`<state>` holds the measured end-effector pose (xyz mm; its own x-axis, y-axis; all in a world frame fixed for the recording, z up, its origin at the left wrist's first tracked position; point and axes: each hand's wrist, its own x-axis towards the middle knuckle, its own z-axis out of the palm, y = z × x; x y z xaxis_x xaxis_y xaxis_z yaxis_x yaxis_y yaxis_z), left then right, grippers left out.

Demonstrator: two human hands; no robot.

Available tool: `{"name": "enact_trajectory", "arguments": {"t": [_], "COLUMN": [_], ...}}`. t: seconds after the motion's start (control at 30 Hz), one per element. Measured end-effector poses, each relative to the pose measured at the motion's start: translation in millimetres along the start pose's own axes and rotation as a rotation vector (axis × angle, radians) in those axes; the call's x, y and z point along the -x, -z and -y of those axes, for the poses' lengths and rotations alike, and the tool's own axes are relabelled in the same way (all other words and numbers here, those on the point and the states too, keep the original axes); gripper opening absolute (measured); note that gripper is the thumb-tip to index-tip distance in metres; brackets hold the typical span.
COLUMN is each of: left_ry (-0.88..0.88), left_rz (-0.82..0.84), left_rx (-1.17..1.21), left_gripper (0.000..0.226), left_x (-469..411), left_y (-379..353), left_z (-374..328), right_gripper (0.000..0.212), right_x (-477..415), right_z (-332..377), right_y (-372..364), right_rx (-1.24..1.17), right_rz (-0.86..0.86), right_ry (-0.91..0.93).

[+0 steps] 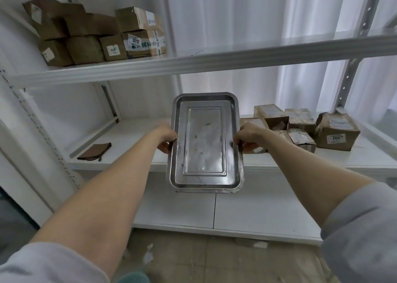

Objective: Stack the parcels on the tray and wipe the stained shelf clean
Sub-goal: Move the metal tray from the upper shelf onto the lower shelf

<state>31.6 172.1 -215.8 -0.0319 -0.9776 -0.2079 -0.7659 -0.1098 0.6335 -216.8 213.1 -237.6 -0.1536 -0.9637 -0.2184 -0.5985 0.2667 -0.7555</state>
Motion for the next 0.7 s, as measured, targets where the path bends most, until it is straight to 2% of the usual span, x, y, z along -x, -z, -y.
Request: {"name": "enact_trajectory", "arguments": {"t": [0.1,0.37,0.53,0.7], "left_ry": [0.003,0.002,-0.033,-0.074], "left_rz": [0.0,-0.016,-0.014,-0.026], "left_rx": [-0.026,-0.085,-0.123,-0.125], "left_gripper": [0.02,0.021,0.019,0.021], "left_x": [-15,-73,-131,-201], "left_y": [-9,-20,-16,-6], "left_z": [6,13,14,14], "right_gripper": [0.014,0.021,0.024,0.025], "right_x": [-13,-62,-110,-169], "right_z": [-8,-14,-8,7], "right_y": [-8,-24,-35,-46], "right_rx": [-0.049,-0.19,-0.289,-0.276], "right_rz": [0.011,0.015,-0.015,-0.015], "right_ry": [-0.036,-0.129,-0.163,-0.176]}}
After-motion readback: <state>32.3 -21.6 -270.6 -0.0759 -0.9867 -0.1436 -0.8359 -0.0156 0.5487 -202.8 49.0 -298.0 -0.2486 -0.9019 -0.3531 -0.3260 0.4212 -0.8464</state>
